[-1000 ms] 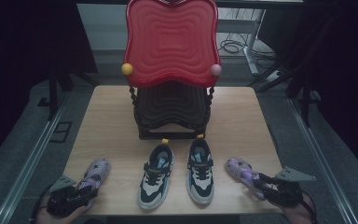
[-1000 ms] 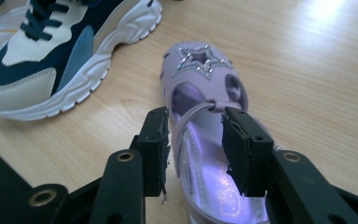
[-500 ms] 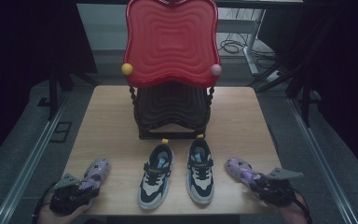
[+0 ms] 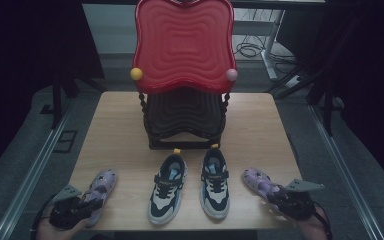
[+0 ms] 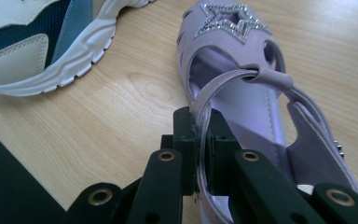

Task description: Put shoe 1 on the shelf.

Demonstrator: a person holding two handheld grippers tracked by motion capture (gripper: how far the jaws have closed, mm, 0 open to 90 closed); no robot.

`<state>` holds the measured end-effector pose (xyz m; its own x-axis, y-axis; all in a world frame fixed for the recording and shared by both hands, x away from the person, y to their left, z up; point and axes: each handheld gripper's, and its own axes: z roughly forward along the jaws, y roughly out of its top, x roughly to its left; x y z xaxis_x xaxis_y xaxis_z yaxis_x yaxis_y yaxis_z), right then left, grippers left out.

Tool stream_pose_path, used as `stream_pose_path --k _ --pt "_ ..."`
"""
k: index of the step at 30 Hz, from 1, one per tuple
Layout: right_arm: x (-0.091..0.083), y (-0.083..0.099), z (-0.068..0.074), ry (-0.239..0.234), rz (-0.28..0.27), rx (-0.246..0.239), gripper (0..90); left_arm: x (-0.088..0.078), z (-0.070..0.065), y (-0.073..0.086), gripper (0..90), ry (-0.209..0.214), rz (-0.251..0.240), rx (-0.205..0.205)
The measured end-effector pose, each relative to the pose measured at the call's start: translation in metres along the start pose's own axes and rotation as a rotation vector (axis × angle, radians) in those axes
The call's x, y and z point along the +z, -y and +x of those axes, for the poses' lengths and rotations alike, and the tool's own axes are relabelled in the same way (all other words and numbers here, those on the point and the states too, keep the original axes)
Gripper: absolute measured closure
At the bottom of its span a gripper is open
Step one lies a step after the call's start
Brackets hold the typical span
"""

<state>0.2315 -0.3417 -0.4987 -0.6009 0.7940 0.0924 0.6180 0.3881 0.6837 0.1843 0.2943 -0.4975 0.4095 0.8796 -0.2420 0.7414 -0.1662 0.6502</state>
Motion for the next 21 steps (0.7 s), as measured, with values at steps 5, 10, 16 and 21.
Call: stream_pose_path --k 5,10,16,21 --pt "-0.004 -0.002 -0.004 0.006 -0.029 0.006 85.0 -0.003 0.002 -0.003 85.7 -0.01 -0.037 -0.009" --pt "-0.008 -0.002 -0.008 0.039 -0.068 0.039 85.2 -0.008 0.009 -0.005 86.3 0.008 -0.081 -0.038" --pt "-0.017 -0.004 -0.014 0.064 -0.142 0.085 85.4 -0.011 0.01 -0.009 86.3 0.046 -0.131 -0.059" --pt "-0.023 -0.007 -0.013 0.065 -0.175 0.093 85.4 -0.015 0.012 -0.013 86.3 0.076 -0.181 -0.083"
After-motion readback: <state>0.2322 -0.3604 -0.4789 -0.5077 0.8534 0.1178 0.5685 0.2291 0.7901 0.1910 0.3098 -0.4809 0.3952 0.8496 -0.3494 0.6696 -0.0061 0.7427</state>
